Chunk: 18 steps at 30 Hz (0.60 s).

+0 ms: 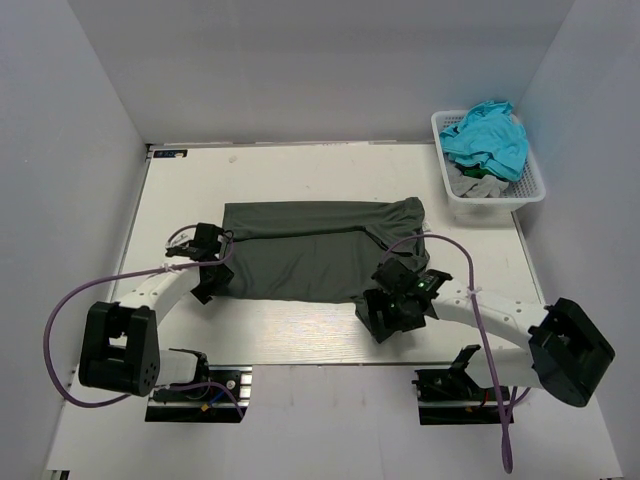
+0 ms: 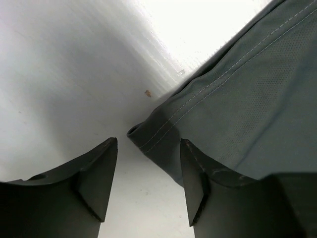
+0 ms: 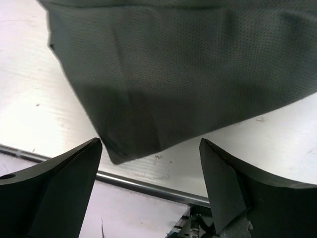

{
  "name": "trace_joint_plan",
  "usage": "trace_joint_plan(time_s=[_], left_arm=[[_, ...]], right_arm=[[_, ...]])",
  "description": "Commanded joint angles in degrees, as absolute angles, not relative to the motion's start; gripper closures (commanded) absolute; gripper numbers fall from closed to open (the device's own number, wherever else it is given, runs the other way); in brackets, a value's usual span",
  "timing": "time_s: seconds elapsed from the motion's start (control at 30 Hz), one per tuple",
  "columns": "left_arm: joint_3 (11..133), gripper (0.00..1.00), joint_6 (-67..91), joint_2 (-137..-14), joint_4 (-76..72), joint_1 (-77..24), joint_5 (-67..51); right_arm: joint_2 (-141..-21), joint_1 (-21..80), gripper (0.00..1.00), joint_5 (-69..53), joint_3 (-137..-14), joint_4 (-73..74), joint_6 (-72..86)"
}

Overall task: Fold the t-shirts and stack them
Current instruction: Grap the side of the flattened tshirt closest away from the robot with both arms

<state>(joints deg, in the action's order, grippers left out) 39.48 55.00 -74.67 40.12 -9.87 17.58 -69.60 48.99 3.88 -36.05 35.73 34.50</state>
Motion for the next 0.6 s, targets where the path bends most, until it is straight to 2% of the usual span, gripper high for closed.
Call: trace_joint_plan(time_s=[0.0,0.07,0.1,0.2,0.23,0.27,0.3,0.33,0.37,0.4,0.53,0.57], left_arm=[[37.80,0.37,55.55,-73.92,35.77,-9.84,18.37],[37.27,0.42,55.55,-73.92,34.46,-9.84,17.85],[37.27,0.45,55.55,-73.92,34.45,-9.84,17.84],[36.22,0.52,55.02,-73.92,32.00,-9.84,17.06],[36.21,0.54,55.02,-74.53,31.21,-9.84,17.05],[36.21,0.60,55.02,-74.53,30.16,-9.84,16.53],[36.21,0.71,55.02,-75.23,30.15,-9.84,16.00],[36.21,0.77,55.02,-75.23,30.15,-9.84,16.00],[36.21,0.85,55.02,-75.93,30.15,-9.84,16.00],[36.21,0.98,55.02,-75.94,30.84,-9.84,16.00],[36.74,1.00,55.02,-76.55,31.90,-9.84,17.05],[36.74,1.00,55.02,-75.94,31.90,-9.84,17.05]], right_arm=[[-71.71,49.83,0.16,4.93,-34.98,31.91,36.65],[-73.21,50.18,0.20,4.57,-34.63,31.11,37.00],[-73.56,50.19,0.26,4.57,-34.72,31.03,37.52],[-72.95,50.45,0.36,5.45,-34.19,31.90,39.11],[-72.51,50.36,0.44,6.32,-34.10,32.43,40.33],[-71.47,50.36,0.48,6.42,-34.10,32.95,40.69],[-71.19,50.36,0.54,6.59,-34.10,33.05,40.87],[-71.02,50.27,0.62,6.50,-34.28,33.48,41.22],[-70.41,50.27,0.67,6.50,-34.19,33.75,41.22],[-70.23,50.36,0.73,6.16,-34.62,33.92,41.22],[-69.00,50.36,0.98,5.19,-34.98,34.19,41.31],[-69.17,50.19,1.00,4.84,-34.98,34.36,41.22]])
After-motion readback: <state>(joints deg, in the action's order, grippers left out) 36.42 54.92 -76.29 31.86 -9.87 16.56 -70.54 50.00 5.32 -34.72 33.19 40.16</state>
